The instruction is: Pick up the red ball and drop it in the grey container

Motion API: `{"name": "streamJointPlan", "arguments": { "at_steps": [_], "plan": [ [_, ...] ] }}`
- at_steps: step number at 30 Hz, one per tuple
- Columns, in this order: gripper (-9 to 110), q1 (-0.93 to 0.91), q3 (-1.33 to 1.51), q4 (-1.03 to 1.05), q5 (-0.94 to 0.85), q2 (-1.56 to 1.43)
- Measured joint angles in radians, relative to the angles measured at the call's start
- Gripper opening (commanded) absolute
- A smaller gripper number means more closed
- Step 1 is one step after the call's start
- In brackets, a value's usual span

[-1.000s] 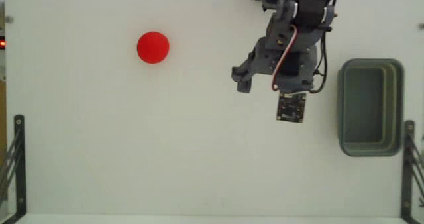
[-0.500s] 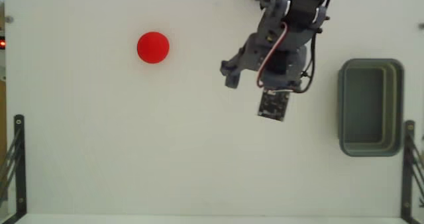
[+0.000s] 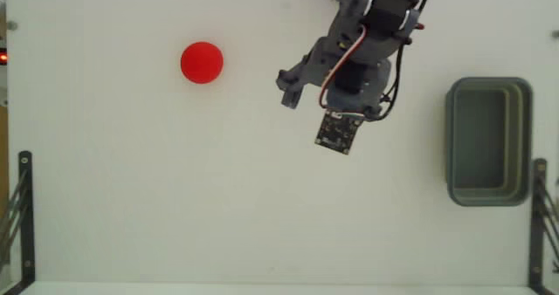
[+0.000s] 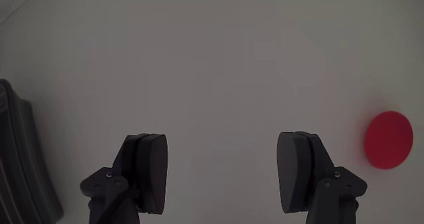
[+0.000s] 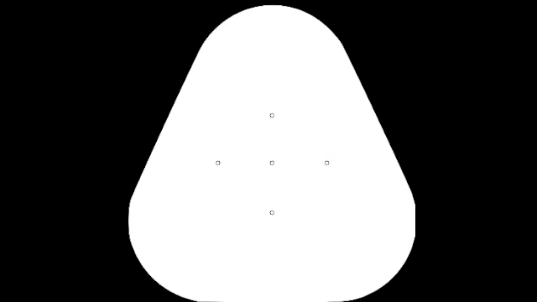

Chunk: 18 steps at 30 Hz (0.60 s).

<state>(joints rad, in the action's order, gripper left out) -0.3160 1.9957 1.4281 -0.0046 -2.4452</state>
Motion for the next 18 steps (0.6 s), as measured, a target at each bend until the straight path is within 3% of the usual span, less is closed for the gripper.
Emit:
{"name": "streamJointPlan", "arguments": {
  "at_steps": [18],
  "plan": [
    [110, -0.135, 0.0, 0.0, 0.002, 0.0]
  ]
}}
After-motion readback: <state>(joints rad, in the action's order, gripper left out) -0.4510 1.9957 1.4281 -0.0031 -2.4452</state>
